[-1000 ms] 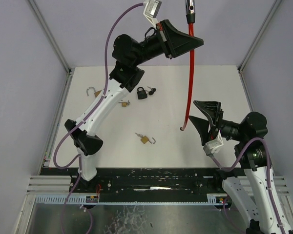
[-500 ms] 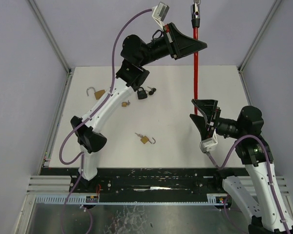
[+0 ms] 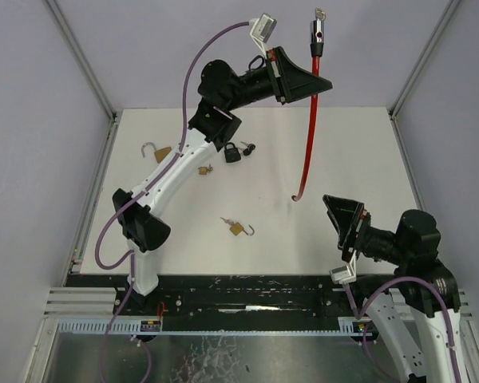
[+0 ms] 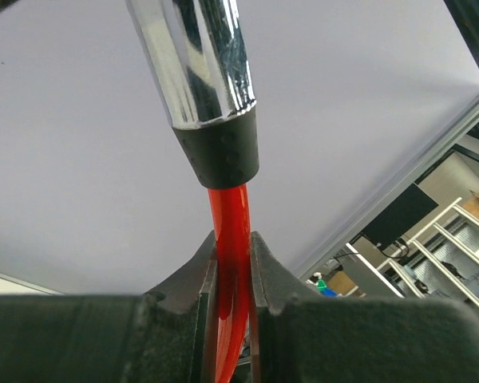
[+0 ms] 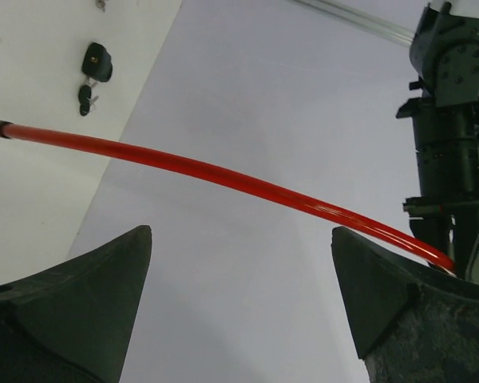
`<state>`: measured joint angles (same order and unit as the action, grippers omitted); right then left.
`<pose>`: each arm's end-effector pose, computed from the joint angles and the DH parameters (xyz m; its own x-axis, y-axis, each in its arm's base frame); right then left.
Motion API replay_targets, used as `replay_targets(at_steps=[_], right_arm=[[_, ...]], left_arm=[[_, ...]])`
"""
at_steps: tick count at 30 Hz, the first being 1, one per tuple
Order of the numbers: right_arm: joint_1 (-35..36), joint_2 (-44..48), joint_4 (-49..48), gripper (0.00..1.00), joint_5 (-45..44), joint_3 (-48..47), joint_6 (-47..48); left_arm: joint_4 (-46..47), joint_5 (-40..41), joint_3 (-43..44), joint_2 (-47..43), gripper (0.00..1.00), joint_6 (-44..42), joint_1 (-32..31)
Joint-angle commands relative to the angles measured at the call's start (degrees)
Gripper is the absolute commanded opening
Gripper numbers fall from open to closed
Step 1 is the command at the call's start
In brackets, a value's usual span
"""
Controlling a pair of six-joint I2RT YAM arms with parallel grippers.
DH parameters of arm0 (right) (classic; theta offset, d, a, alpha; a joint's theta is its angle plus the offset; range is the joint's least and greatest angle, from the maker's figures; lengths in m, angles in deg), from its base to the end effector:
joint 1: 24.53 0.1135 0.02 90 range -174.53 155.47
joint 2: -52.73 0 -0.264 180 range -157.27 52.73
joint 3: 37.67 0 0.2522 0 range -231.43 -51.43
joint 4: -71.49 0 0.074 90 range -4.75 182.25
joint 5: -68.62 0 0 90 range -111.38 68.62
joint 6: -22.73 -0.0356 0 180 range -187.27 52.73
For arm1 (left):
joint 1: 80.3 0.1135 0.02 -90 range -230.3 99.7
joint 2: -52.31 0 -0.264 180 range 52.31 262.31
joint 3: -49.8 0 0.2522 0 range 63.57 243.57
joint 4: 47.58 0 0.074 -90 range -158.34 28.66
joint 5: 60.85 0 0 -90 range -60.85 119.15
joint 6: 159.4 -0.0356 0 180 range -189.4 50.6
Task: Lock with the key
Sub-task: Lock the lock.
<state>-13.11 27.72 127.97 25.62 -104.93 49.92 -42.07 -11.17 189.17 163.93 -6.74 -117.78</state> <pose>0.0563 0.0379 0.3705 0.8483 -0.4475 0.2830 0.1649 -0.2846 -0.9444 0.3233 -0.2769 0.5318 -0.5936 -0.3983 -0.6993 0.7969 -0.1698 -0.5798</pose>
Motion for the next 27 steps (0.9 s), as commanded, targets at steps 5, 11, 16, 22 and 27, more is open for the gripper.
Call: replay_targets(at_steps=[5,11,16,22,27], right_arm=[[0.28,4.07,-15.01,1.0,5.12,17.05,36.74],[0.44,5.26,-27.41,0.99,11.33,24.36,37.31],[0.43,6.56,-23.41,1.0,12.4,25.81,37.52],[0.39,7.39,-22.46,1.0,12.37,28.06,37.24],[0.41,6.46,-24.21,1.0,13.09,29.53,37.09]], left_arm=[[9.96,-6.03,-3.55,-3.14,0.0,7.58,-0.65],[5.64,-6.85,-10.53,-9.92,0.0,1.2,-2.71],[6.05,-7.42,-11.95,-10.32,0.0,1.44,-3.09],[4.39,-8.27,-9.48,-9.15,0.0,1.02,-3.04],[5.85,-8.62,-9.11,-8.41,0.0,2.56,-3.04]])
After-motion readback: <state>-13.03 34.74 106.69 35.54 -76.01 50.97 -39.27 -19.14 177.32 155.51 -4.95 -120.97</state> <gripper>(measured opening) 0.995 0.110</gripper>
